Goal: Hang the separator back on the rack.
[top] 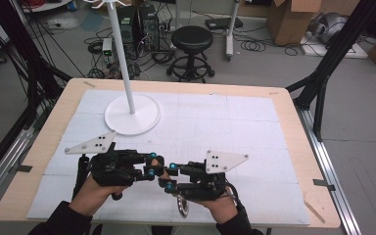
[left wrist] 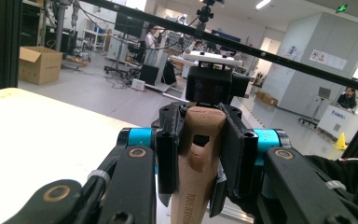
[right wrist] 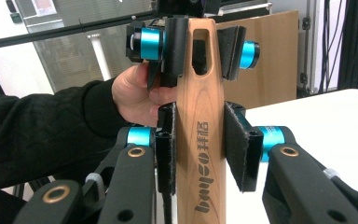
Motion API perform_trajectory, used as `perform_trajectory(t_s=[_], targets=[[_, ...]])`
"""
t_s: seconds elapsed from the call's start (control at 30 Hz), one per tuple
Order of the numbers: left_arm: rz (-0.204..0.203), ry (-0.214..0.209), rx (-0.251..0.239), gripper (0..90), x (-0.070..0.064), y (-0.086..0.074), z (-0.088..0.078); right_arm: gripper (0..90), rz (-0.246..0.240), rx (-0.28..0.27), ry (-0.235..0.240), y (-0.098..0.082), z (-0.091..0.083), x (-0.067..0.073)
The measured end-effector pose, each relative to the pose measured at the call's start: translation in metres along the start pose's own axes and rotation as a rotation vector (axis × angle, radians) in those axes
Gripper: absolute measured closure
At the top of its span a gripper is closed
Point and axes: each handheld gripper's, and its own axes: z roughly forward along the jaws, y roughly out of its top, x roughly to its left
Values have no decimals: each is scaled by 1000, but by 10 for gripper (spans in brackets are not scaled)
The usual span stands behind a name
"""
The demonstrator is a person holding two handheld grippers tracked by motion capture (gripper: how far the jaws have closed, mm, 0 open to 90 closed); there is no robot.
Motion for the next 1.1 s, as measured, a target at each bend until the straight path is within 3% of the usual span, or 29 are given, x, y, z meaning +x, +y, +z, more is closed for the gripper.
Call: perform_trajectory(t_s=[0.2, 0.47, 0.7, 0.9, 1.1], targets=[[13, -1, -3, 704, -2, 0, 0, 666, 0, 0, 9, 0, 0, 0], [19, 38, 13, 709, -5, 3, 1, 647, 26, 13, 14, 1, 1, -1], [20, 78, 24, 714, -6, 10, -3, 487, 62, 54, 19, 0, 1, -4], [55, 146, 2, 714, -13, 22, -9, 293, 68, 100, -40, -3, 4, -4], [109, 259, -23, 715, -20, 34, -13, 252, 21, 107, -105, -4, 4, -2]])
